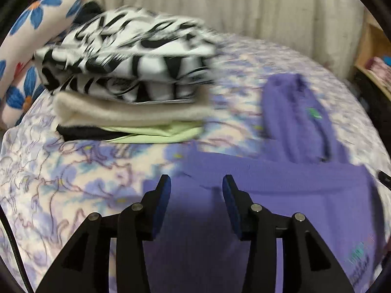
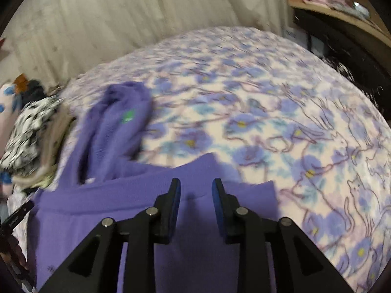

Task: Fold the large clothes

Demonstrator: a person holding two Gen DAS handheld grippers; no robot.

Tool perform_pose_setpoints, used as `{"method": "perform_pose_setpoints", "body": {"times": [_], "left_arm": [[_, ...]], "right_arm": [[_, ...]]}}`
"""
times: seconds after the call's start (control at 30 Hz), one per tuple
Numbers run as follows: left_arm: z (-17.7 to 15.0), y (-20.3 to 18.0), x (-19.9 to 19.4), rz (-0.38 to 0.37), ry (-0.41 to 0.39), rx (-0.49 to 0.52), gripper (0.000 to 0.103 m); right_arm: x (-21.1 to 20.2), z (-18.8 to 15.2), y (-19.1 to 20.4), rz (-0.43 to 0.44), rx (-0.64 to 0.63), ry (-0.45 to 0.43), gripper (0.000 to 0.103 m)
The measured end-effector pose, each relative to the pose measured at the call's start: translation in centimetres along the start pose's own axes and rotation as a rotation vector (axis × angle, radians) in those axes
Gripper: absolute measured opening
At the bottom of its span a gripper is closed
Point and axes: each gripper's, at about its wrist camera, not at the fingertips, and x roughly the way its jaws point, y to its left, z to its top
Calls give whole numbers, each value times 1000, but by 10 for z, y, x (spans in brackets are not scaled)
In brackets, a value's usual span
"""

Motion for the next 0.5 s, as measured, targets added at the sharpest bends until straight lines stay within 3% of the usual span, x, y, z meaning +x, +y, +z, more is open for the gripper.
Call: {"method": "perform_pose_setpoints", "body": {"times": [0.13,0.27,0.37,0.5], "left_arm": [[-25,-33,-29,-67,4,28,32],[-52,-55,-40,-123,42,28,31],[-79,-65,-29,-63,85,53,32],[-88,-51,-31,-11,43,67,38]], "right_arm": [[-16,-27,48,90,-105,32,26],[-22,-59,84,190,-138,73,27],[-14,-81,95,152,-188,91,27],[-18,-92,68,151,-191,61,22]]}}
